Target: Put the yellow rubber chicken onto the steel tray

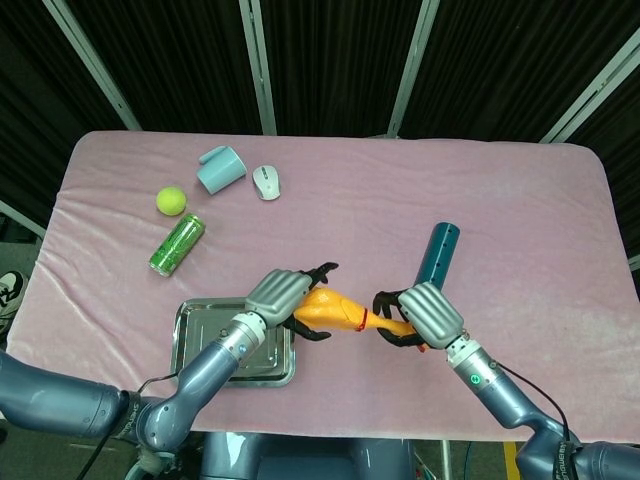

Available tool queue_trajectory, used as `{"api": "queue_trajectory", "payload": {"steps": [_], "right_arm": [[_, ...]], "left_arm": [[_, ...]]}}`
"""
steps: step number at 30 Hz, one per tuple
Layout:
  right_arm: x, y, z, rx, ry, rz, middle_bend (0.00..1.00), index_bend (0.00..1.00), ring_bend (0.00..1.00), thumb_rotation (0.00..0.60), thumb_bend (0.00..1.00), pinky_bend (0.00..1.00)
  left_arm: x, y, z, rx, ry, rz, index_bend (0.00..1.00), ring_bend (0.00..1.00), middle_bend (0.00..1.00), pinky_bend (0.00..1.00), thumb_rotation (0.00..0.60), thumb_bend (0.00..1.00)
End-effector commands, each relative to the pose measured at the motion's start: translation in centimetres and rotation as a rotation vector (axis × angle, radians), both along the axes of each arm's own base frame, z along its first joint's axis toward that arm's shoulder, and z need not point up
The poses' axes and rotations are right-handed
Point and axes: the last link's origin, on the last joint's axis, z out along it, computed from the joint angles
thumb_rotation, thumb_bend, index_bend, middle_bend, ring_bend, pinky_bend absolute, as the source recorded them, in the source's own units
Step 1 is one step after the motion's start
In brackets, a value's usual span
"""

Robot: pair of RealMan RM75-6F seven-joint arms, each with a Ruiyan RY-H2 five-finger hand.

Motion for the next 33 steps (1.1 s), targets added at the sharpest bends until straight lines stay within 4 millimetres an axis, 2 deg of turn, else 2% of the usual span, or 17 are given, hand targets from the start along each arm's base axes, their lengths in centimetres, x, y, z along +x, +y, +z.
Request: {"api": "queue_trajectory", "payload": {"steps": [1,7,11,14,17,19,22,25,30,33], "right_arm": [[-0.01,0.00,-0.02,0.001,-0.001,0.001,0.70,0.89,0.72,0.600,0.96,0.88],[0.01,-0.04,0.08,-0.001,-0.005,0.001,0.70,0.89,0.72,0.600,0.96,0.88],[0.10,-0.02,0.14,-0.001,-0.012,0.002,0.70,0.89,0.72,0.600,0.96,0.88],[0.20,0.01,0.16,-0.001,-0.016,0.004,0.70,0.89,0.72,0.600,0.96,0.88],[0.30,0.02,0.18,-0.001,-0.016,0.006,0.71,0.89,0.72,0.600,0.96,0.88],[0.31,0.02,0.20,-0.001,-0.017,0.006,0.71,0.89,0.72,0.600,0.96,0.88],[0.21,0.01,0.18,-0.001,-0.015,0.002,0.71,0.89,0.72,0.600,0.96,0.88],[0.18,0.01,0.23,-0.001,-0.019,-0.001,0.71,0.89,0.72,0.600,0.96,0.88],[0.17,0.07,0.28,-0.002,-0.024,0.000,0.71,0.89,0.72,0.600,0.96,0.88],[0.10,0.05,0.28,-0.002,-0.023,-0.001,0.71,0.89,0.72,0.600,0.97,0.88]], "left_arm": [[0.01,0.06,0.04,0.001,-0.003,0.002,0.00,0.25,0.12,0.33,0.513,0.08],[-0.12,0.22,-0.02,0.007,0.000,0.005,0.04,0.25,0.15,0.33,0.514,0.09],[-0.20,0.26,-0.24,0.005,0.009,0.006,0.11,0.25,0.19,0.33,0.516,0.17],[-0.15,0.31,-0.39,0.003,0.011,0.008,0.20,0.29,0.26,0.34,0.507,0.29],[0.12,0.42,-0.48,0.015,0.000,0.007,0.35,0.39,0.39,0.37,0.564,0.42],[0.34,0.50,-0.49,0.037,-0.016,0.004,0.47,0.50,0.52,0.40,0.600,0.50],[0.60,0.49,-0.57,0.072,-0.049,0.001,0.58,0.61,0.64,0.44,0.600,0.58],[0.61,0.44,-0.71,0.090,-0.067,0.000,0.65,0.66,0.71,0.45,0.600,0.62],[0.65,0.40,-0.78,0.099,-0.078,0.001,0.71,0.70,0.77,0.46,0.600,0.65],[0.63,0.31,-0.77,0.095,-0.077,0.000,0.66,0.68,0.73,0.46,0.600,0.63]]}}
